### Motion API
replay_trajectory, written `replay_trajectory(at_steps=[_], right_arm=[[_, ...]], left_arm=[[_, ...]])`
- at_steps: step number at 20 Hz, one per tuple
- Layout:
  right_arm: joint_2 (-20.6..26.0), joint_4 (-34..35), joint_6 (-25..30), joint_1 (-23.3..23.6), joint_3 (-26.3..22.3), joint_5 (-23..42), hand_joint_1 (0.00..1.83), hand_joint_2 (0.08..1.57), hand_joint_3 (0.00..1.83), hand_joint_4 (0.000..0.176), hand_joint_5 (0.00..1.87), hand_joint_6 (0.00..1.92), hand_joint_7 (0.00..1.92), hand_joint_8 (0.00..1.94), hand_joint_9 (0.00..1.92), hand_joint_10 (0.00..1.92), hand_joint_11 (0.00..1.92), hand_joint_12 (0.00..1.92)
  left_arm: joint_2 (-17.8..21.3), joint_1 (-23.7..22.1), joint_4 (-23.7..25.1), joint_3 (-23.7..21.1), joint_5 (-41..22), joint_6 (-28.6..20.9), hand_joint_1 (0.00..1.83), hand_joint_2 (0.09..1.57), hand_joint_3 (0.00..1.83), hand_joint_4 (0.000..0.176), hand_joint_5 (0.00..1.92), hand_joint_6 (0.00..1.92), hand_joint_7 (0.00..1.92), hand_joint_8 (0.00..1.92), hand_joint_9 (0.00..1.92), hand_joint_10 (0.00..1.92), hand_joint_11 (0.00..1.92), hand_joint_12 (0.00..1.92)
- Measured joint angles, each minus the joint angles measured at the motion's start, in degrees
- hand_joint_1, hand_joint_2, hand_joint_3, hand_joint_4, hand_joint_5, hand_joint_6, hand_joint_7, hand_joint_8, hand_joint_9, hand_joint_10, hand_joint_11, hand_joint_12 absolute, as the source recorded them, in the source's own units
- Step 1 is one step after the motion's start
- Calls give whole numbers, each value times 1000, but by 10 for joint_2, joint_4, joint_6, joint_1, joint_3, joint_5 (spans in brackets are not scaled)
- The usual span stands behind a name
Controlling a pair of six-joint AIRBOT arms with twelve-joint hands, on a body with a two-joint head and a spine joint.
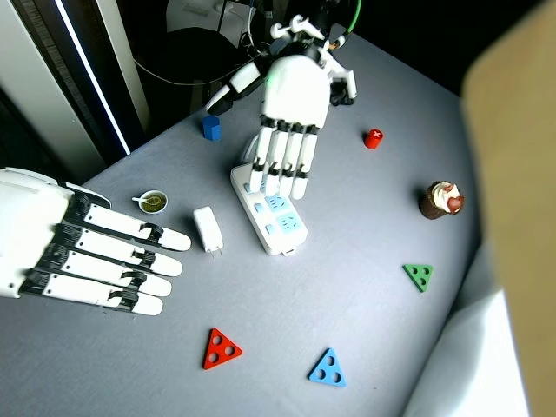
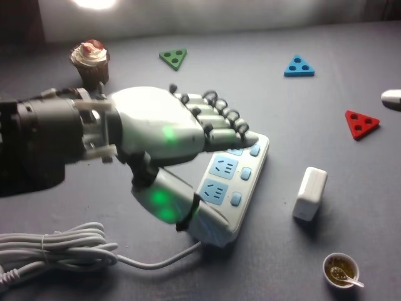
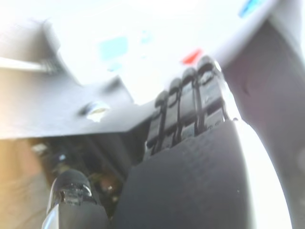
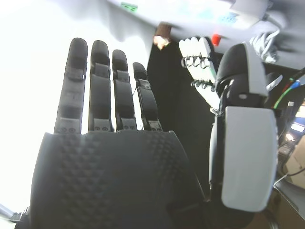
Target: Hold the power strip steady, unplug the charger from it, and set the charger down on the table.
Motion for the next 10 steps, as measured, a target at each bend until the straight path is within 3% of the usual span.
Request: replay_trajectory(at_steps=[2, 6, 7, 10], right_arm=[[0, -6, 3, 0, 0, 8, 788, 991, 0, 0, 372, 2, 314, 0, 359, 0, 178, 672], [2, -37, 9, -22, 13, 31, 803, 1011, 2, 0, 387, 7, 245, 0, 271, 0, 154, 671], [4, -47, 13, -28, 16, 37, 805, 1081, 8, 0, 590, 27, 198, 0, 120, 0, 30, 609], [10, -71, 24, -46, 20, 45, 799, 1019, 2, 0, 479, 0, 257, 0, 175, 0, 15, 640]], left_arm=[[0, -16, 13, -2, -8, -24, 0, 965, 19, 0, 13, 0, 33, 0, 21, 0, 38, 4], [5, -38, 16, -13, -17, -28, 0, 990, 8, 0, 87, 7, 88, 6, 58, 5, 69, 18], [7, -44, 15, -13, -18, -29, 0, 1003, 12, 0, 115, 16, 115, 14, 67, 7, 53, 11], [8, -52, 16, -19, -12, -35, 0, 1082, 13, 0, 155, 14, 146, 12, 72, 6, 36, 4]])
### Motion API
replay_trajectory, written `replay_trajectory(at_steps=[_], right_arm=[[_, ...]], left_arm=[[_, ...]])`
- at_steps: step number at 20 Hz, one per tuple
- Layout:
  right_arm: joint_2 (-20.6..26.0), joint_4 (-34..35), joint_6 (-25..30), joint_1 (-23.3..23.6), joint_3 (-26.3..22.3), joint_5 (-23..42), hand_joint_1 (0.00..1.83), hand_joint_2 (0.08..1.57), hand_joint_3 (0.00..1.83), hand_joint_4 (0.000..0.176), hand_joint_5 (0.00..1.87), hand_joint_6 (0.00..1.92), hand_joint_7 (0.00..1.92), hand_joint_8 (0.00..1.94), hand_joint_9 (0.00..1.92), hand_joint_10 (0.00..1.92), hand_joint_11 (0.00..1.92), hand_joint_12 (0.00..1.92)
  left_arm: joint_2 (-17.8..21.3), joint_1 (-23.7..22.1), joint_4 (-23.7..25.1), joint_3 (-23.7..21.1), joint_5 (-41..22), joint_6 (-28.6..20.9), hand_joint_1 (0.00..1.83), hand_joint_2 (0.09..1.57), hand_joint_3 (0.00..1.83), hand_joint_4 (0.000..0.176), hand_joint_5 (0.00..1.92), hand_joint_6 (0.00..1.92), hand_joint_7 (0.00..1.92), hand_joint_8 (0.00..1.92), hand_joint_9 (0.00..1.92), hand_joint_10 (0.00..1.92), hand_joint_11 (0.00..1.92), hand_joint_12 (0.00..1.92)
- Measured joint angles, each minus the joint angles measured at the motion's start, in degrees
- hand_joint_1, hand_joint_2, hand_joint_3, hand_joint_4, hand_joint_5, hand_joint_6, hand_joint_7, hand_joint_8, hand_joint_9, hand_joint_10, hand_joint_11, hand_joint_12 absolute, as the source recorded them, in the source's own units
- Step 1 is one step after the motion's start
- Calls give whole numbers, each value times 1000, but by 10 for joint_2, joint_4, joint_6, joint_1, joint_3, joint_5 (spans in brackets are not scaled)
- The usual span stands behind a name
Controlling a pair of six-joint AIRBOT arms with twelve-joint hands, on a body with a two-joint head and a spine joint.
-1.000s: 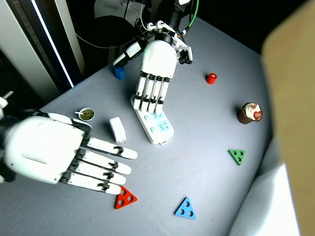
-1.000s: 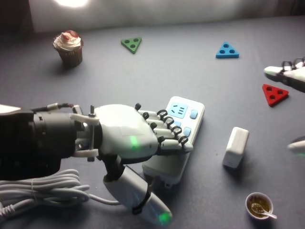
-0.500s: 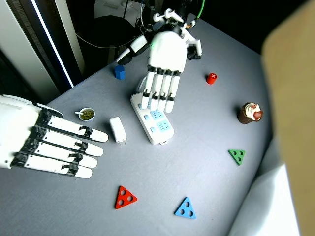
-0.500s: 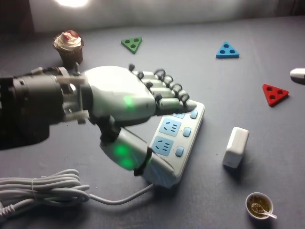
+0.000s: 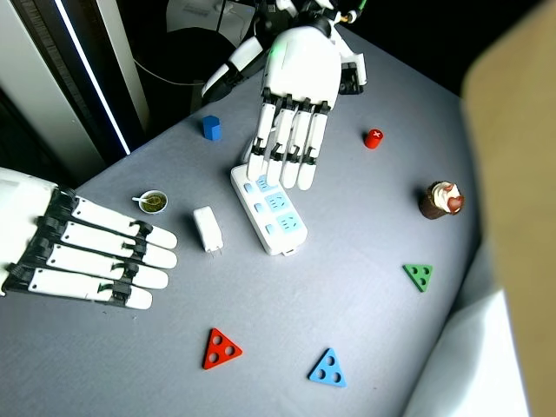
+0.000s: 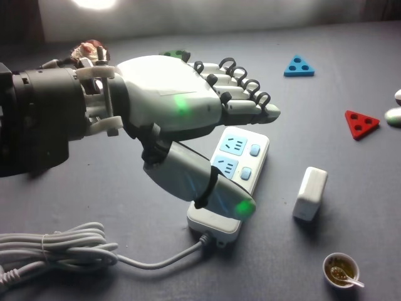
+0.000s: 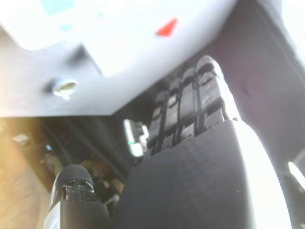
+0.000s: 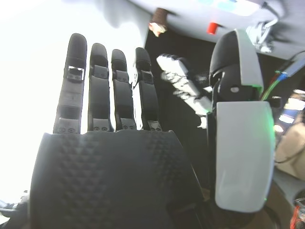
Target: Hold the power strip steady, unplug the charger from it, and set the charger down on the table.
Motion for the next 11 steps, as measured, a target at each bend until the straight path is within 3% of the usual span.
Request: replay_trajectory(at_steps=[2, 3, 6, 9, 10, 11], right_arm=[[8, -14, 5, -7, 0, -2, 765, 1004, 0, 0, 431, 2, 241, 0, 149, 0, 0, 532], [10, -14, 10, -10, 0, 3, 749, 989, 0, 0, 444, 6, 227, 1, 96, 9, 0, 205], [14, -11, 13, -11, -1, 2, 806, 966, 0, 0, 451, 1, 242, 0, 136, 2, 0, 530], [15, -21, 14, -18, -5, 6, 843, 1008, 6, 0, 521, 11, 273, 2, 135, 2, 0, 446], [15, -27, 24, -21, -6, 8, 849, 1016, 4, 0, 661, 37, 254, 1, 105, 4, 0, 319], [15, -31, 40, -28, -7, 23, 826, 997, 0, 0, 623, 10, 243, 0, 107, 5, 0, 320]], left_arm=[[0, -8, 0, -6, -1, 0, 0, 1085, 12, 0, 135, 3, 147, 10, 81, 8, 38, 5], [-2, -15, 0, -6, 0, 0, 0, 1089, 12, 0, 139, 4, 153, 10, 87, 9, 53, 11], [-2, -21, 0, -6, 0, -2, 0, 1116, 20, 0, 119, 0, 126, 0, 54, 1, 42, 7], [-2, -24, 0, -6, 0, -2, 0, 1107, 11, 0, 128, 3, 138, 5, 69, 7, 63, 17], [-2, -24, 0, -6, 0, -2, 0, 1107, 10, 0, 129, 4, 138, 4, 70, 7, 57, 14], [-2, -25, 0, -6, -1, -3, 0, 1112, 10, 0, 123, 1, 125, 0, 59, 2, 55, 14]])
